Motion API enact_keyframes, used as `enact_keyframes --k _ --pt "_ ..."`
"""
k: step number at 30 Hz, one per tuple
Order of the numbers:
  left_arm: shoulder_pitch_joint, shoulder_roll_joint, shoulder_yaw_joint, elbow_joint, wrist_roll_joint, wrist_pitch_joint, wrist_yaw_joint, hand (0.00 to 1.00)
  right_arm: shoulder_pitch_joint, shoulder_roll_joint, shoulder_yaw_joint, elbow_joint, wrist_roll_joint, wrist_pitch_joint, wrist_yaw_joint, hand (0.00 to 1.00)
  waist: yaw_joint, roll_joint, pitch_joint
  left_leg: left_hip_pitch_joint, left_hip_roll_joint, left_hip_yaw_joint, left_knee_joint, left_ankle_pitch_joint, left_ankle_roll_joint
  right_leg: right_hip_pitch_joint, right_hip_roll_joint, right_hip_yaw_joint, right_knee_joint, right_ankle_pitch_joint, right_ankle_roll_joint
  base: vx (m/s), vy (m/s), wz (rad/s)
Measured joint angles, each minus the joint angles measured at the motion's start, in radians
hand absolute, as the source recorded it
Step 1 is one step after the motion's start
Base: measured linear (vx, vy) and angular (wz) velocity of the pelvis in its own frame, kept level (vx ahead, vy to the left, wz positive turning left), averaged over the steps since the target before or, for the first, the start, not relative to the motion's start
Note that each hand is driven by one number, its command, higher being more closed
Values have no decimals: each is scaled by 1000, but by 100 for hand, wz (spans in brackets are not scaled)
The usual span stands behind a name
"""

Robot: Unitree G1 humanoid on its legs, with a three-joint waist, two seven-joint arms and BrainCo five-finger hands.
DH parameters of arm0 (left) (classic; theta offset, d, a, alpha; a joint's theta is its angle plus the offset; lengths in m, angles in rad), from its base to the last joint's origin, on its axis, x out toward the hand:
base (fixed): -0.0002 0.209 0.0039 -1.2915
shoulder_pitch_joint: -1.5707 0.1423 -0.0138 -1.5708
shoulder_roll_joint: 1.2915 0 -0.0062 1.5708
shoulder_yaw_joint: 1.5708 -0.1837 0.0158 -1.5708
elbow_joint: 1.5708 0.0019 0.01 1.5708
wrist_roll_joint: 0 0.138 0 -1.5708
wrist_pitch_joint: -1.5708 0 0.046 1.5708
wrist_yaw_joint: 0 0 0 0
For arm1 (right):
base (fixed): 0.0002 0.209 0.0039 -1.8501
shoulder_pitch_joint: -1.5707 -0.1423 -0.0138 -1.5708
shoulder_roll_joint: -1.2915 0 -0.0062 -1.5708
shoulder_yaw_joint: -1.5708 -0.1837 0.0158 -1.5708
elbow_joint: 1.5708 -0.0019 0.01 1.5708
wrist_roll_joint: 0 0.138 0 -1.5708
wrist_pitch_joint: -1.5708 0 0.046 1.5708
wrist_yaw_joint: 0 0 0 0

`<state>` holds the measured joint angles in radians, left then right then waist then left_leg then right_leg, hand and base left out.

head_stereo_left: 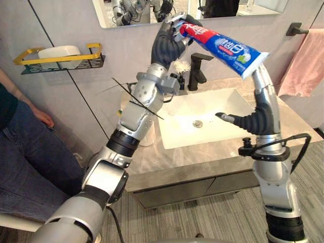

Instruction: Organize washtable

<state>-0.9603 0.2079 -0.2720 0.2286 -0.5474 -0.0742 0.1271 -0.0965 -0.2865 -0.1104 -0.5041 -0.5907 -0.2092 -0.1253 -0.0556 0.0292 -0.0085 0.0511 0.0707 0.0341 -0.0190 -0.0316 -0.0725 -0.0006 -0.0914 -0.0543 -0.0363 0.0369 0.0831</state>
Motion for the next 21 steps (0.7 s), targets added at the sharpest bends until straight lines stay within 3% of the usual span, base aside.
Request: enact_keyframes --k 6,12,18,21 --pt "2 25 43 1 -1 0 -19 100 72 -1 -23 0 39 -3 61 0 -14 13 7 3 0 12 -1 0 0 -1 0 5 0 1 1 -6 1 -2" --pt "10 29 47 20 0 -1 -20 100 72 -1 -55 0 81 -8 64 0 -15 31 18 10 0 26 -3 -1 1 -3 1 21 0 3 4 -19 3 -8" --pt "11 28 47 20 3 -1 -17 100 -7 -1 -37 -1 134 -9 63 0 -15 37 22 14 0 29 -5 -1 1 -3 2 26 0 4 5 -6 -1 -2" --pt "26 11 47 20 10 -3 -12 100 -95 10 -21 11 238 -22 51 0 -11 38 22 15 0 27 -5 -1 1 -1 1 26 0 4 5 0 0 0"
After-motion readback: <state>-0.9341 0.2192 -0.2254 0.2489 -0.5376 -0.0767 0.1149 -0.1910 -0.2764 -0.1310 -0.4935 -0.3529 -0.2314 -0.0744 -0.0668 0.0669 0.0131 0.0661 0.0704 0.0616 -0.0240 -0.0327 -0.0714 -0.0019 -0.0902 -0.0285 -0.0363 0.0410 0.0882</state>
